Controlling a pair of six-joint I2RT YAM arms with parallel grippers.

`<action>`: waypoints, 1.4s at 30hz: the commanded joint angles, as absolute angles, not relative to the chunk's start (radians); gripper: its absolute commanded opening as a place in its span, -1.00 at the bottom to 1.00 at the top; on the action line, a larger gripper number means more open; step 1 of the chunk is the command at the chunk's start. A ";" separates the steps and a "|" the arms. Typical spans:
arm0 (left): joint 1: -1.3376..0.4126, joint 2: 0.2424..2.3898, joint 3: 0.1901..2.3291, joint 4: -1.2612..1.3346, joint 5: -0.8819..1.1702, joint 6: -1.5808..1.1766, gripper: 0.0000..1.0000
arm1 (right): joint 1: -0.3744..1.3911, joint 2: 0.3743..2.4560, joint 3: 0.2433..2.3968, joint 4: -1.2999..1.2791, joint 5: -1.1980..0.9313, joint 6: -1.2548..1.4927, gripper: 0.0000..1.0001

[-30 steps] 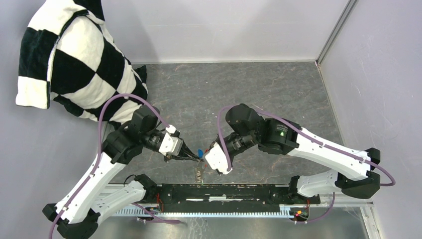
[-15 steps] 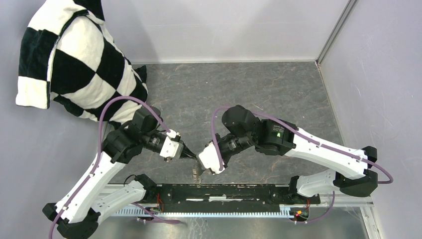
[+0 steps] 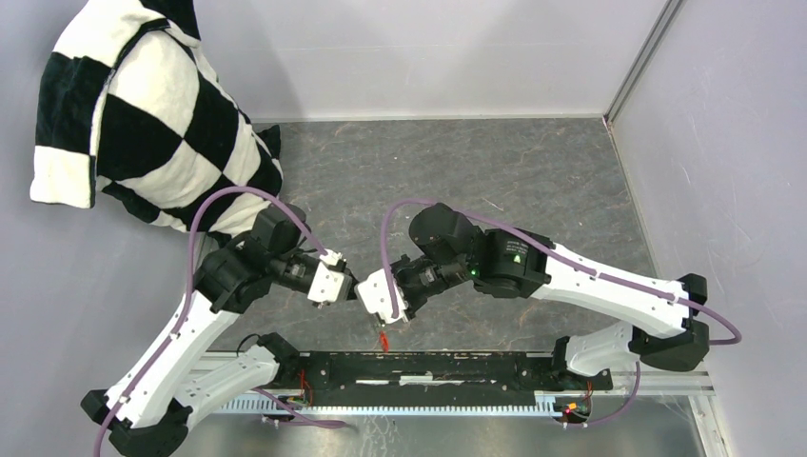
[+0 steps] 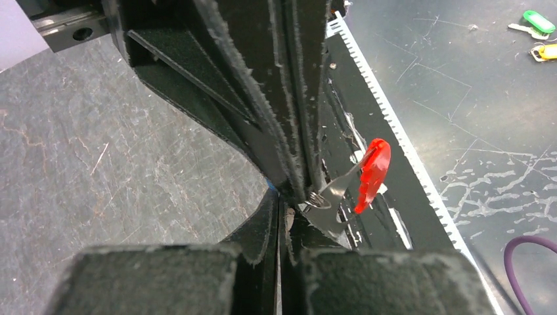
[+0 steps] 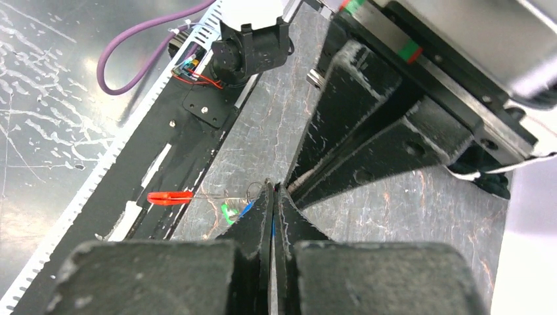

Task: Put the keys on the keyring
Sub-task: Insert the key onto the keyring.

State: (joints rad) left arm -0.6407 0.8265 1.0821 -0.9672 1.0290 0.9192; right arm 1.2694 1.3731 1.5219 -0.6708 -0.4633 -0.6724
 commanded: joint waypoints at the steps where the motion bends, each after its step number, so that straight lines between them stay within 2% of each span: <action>1: -0.643 0.801 1.101 -0.960 1.078 0.962 -0.96 | 1.268 1.332 1.515 -0.594 -0.368 -0.636 -1.00; 10: -0.643 0.787 1.096 -0.960 1.099 0.955 -0.96 | 1.266 1.270 1.416 -0.515 -0.276 -0.571 -1.00; 22: -0.643 0.763 1.078 -0.897 1.117 0.876 -0.96 | 1.266 1.255 1.387 -0.474 -0.325 -0.534 -1.00; 28: -0.643 0.754 1.073 -0.894 1.060 0.860 -0.96 | 1.265 1.237 1.385 -0.469 -0.333 -0.532 -1.00; 33: -0.644 0.706 1.051 -0.828 0.985 0.771 -0.60 | 1.259 1.222 1.388 -0.474 -0.333 -0.540 -0.99; 38: -0.643 0.649 1.045 -0.792 0.927 0.705 -0.44 | 1.254 1.211 1.394 -0.485 -0.350 -0.557 -1.00; 42: -0.643 0.620 1.060 -0.793 0.872 0.673 -0.38 | 1.247 1.202 1.398 -0.488 -0.375 -0.567 -1.00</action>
